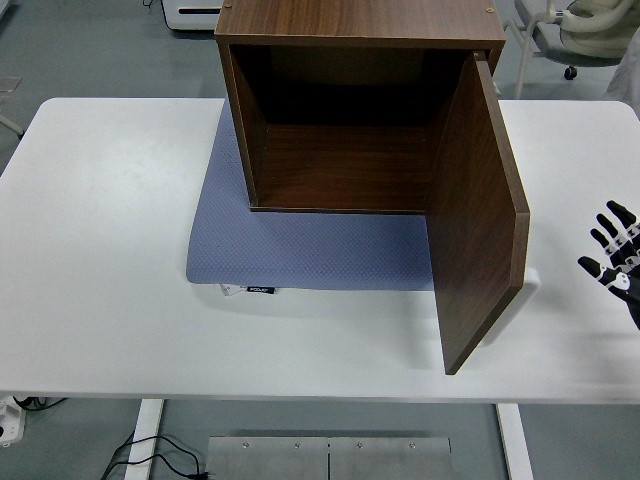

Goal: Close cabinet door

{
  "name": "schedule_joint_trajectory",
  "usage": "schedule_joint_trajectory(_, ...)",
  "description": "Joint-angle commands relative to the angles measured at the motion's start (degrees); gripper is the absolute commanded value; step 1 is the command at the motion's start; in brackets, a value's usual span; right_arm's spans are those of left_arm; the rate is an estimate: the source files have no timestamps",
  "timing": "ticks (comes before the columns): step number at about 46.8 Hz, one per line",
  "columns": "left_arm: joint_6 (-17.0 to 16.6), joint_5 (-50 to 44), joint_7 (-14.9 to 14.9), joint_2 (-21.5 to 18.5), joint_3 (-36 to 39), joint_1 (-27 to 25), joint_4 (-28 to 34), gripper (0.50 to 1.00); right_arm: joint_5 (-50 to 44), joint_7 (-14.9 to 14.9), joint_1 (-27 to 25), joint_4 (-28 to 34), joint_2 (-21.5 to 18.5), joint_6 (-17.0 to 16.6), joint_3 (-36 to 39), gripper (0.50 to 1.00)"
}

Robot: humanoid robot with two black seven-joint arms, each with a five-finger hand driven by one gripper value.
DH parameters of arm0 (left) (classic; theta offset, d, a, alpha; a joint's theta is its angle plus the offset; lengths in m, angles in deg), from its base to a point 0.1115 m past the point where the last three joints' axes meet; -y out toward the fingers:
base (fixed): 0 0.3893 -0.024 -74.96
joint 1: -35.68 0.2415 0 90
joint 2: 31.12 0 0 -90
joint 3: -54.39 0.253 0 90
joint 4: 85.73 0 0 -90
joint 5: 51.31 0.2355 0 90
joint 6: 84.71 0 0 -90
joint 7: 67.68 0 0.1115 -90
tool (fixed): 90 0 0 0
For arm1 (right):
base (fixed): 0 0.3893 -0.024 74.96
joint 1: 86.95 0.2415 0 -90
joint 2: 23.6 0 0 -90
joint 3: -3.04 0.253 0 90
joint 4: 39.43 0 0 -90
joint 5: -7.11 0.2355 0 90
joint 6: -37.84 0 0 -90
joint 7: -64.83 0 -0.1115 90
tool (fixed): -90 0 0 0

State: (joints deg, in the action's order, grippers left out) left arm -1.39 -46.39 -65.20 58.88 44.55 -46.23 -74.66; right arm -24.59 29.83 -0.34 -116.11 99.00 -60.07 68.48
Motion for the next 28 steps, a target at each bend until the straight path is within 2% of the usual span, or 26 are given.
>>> schedule_joint_trajectory(1, 0.00, 0.00, -0.03, 0.00, 0.00, 0.00, 0.00, 1.000, -0.03, 0.00, 0.05, -0.04, 0.09, -0.09, 0.03, 1.000)
schedule_joint_trajectory(28, -0.09, 0.00, -0.11, 0.00, 0.00, 0.62, 0.00, 1.000, -0.03, 0.00, 0.05, -0.04, 0.09, -0.09, 0.03, 1.000)
